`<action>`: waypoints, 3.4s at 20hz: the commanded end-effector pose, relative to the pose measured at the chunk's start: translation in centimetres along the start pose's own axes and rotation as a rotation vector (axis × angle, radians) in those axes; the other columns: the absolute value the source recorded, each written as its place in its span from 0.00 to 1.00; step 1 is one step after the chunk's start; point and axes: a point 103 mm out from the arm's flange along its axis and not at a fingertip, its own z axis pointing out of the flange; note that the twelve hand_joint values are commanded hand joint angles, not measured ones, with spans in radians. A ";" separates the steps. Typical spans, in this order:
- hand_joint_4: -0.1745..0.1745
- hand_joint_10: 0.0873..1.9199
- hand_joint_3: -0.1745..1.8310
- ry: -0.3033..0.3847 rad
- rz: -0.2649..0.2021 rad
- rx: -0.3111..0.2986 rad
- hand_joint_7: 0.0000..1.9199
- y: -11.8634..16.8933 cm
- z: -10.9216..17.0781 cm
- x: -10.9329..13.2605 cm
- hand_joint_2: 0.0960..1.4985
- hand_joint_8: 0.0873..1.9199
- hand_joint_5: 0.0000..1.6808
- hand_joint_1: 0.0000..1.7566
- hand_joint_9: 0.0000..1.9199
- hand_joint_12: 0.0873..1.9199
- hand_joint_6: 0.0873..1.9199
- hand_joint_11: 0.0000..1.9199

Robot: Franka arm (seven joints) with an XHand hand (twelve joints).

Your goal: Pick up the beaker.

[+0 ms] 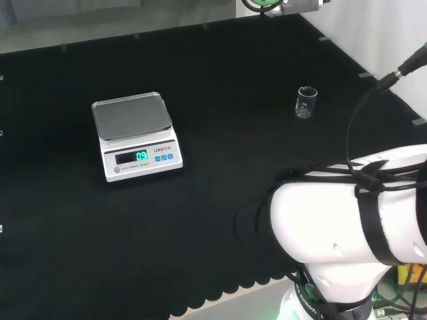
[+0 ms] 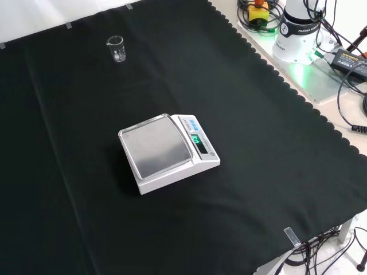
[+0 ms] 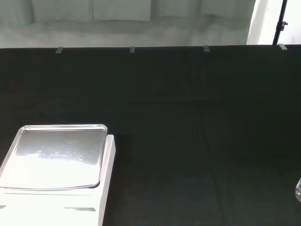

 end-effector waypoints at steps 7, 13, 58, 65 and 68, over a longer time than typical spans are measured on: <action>0.31 0.32 0.24 0.015 0.000 -0.012 0.00 -0.5 0.4 0.3 0.49 0.33 0.11 0.25 0.00 0.81 0.00 0.03; 0.31 0.35 0.22 0.027 0.045 -0.012 0.00 0.8 1.1 -1.8 0.49 0.33 0.11 0.25 0.00 0.81 0.00 0.04; 0.26 0.47 0.18 0.264 0.331 0.419 0.02 22.5 26.5 -25.6 0.46 0.40 0.15 0.28 0.00 0.79 0.00 0.09; 0.25 0.48 0.18 0.289 0.362 0.466 0.02 23.1 28.7 -26.5 0.46 0.40 0.15 0.28 0.00 0.79 0.00 0.09; 0.25 0.48 0.18 0.297 0.378 0.486 0.02 23.2 29.5 -26.7 0.46 0.40 0.15 0.28 0.00 0.79 0.00 0.09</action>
